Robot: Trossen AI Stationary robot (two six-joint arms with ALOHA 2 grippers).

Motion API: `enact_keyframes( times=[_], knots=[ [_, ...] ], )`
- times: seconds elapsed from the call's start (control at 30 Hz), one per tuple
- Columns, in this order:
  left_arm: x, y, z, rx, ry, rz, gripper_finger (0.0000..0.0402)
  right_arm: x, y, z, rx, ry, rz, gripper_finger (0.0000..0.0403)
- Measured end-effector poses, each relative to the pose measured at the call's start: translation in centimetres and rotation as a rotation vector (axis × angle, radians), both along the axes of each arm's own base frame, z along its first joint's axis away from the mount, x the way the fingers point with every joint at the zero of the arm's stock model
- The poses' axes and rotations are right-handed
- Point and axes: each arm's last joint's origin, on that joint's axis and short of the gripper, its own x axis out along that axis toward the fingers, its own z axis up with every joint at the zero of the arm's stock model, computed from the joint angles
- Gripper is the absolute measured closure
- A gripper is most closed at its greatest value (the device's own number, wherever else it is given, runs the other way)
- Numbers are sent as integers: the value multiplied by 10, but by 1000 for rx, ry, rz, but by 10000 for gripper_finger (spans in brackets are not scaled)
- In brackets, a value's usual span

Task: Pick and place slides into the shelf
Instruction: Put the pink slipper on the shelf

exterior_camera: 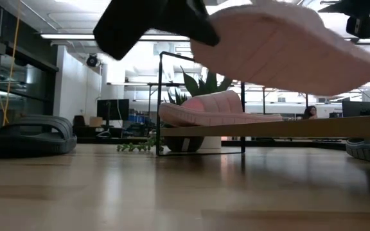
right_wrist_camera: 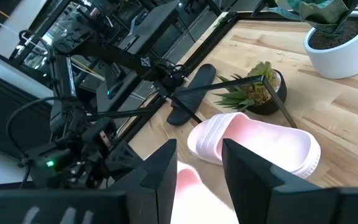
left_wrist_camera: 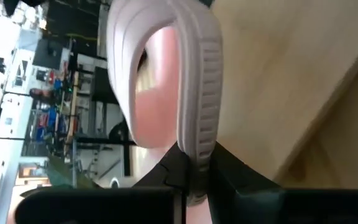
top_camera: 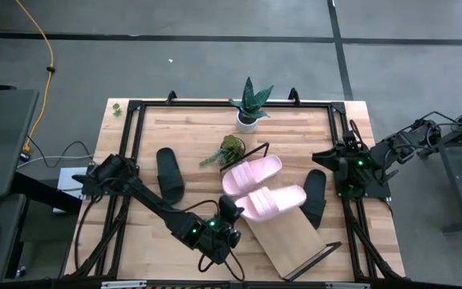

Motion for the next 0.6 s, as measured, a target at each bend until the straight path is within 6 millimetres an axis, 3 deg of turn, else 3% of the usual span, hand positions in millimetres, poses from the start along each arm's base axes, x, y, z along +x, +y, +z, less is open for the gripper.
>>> enact_keyframes(
  times=[0.6],
  knots=[
    [6, 7, -11, -28, -8, 41, 384, 0, 0, -1, -6, 10, 0, 284]
  ],
)
